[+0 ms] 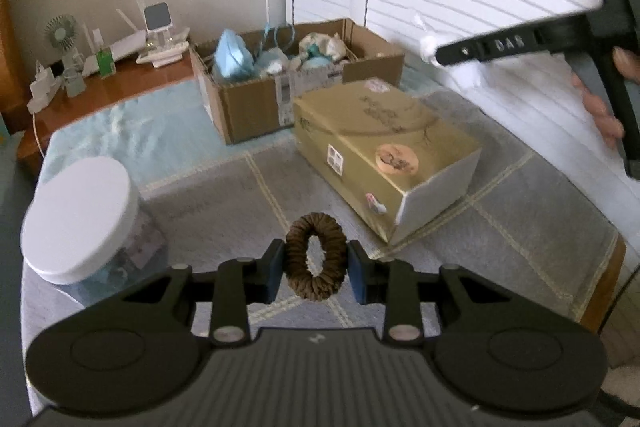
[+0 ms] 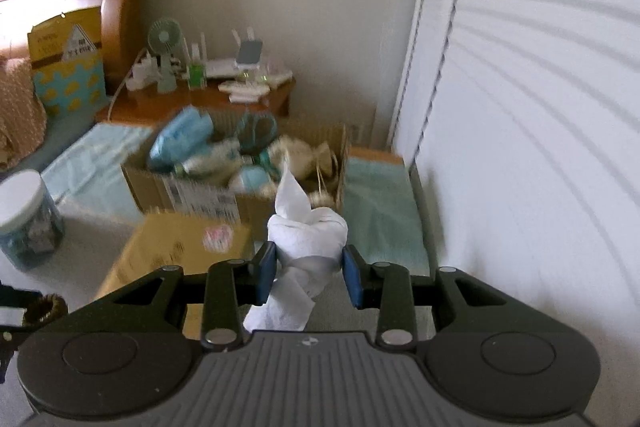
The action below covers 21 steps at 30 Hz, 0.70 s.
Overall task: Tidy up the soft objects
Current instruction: 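Carry the white tissue into the box and open the right tool, then carry the brown ring into the box and open the left tool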
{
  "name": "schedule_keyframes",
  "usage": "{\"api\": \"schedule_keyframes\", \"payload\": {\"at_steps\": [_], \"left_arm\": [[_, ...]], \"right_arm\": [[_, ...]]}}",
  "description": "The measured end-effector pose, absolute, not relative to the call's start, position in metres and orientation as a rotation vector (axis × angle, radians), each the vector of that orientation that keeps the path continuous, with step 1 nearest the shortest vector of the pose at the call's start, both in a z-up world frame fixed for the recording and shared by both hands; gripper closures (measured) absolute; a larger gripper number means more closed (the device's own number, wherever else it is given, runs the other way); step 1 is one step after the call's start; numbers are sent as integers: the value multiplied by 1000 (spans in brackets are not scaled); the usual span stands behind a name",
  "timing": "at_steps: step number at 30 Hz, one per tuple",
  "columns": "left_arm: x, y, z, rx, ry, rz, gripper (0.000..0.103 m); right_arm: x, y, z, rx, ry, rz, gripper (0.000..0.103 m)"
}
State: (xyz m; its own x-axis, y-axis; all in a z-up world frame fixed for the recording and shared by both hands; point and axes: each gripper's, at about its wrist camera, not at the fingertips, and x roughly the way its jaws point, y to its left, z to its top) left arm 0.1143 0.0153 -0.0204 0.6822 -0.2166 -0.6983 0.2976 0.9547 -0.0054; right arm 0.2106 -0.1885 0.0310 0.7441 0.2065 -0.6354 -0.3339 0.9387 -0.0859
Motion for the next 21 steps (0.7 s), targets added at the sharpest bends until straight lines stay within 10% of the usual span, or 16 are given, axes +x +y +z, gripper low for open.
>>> {"api": "schedule_keyframes", "payload": {"at_steps": [12,21], "left_arm": [[120,29,-11,66,723,-260,71],[133,30,-3,79,721,-255,71]], "right_arm": [[297,-155,48,-172,634,303,60],[279,-171,33,-129,661,282,3]]}}
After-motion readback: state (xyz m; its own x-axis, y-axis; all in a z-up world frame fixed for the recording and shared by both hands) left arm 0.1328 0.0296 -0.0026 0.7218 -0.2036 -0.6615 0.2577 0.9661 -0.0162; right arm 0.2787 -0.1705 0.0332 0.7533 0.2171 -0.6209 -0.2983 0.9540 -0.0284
